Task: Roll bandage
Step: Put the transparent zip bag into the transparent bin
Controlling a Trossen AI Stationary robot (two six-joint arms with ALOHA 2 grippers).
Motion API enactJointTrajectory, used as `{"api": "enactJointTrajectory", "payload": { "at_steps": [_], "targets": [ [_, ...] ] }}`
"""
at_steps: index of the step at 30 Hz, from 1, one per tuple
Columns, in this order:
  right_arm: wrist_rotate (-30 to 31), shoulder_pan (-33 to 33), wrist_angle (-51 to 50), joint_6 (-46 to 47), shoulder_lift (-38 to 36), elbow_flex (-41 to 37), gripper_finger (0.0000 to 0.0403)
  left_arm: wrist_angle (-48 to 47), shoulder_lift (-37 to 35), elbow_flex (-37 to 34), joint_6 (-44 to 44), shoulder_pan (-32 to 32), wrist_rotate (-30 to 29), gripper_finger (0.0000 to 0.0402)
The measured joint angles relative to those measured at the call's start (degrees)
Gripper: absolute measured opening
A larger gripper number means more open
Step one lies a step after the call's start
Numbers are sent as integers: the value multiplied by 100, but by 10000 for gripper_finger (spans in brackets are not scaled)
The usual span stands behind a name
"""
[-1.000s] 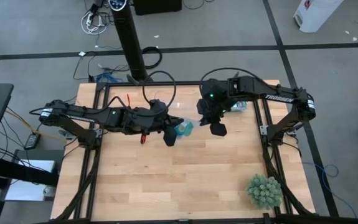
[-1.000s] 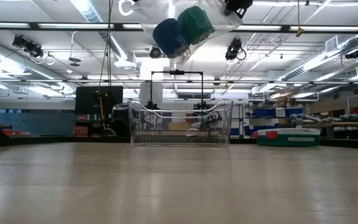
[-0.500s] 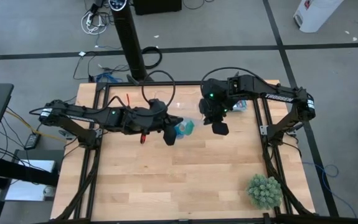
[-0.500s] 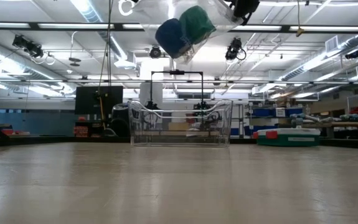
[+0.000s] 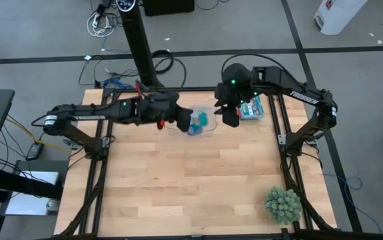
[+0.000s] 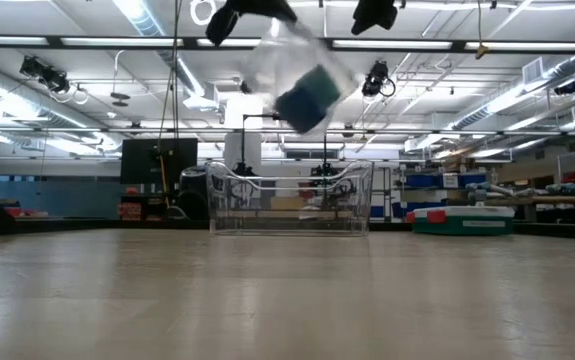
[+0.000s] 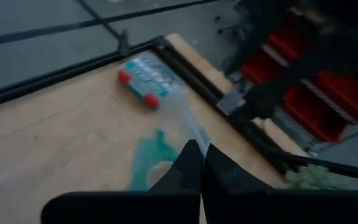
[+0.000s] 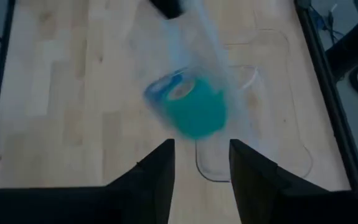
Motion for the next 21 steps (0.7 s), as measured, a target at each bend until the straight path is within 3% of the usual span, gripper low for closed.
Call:
{"api": "enactJointTrajectory", "payload": {
  "at_steps": [13, 21],
  "targets": [
    [-108, -24, -33, 248, 0, 0, 144, 281, 696, -18, 303, 1098, 1655, 0],
    [-234, 23, -32, 501, 0, 2, 143, -209, 1406, -18, 169, 1486, 1980, 1]
  ]
}}
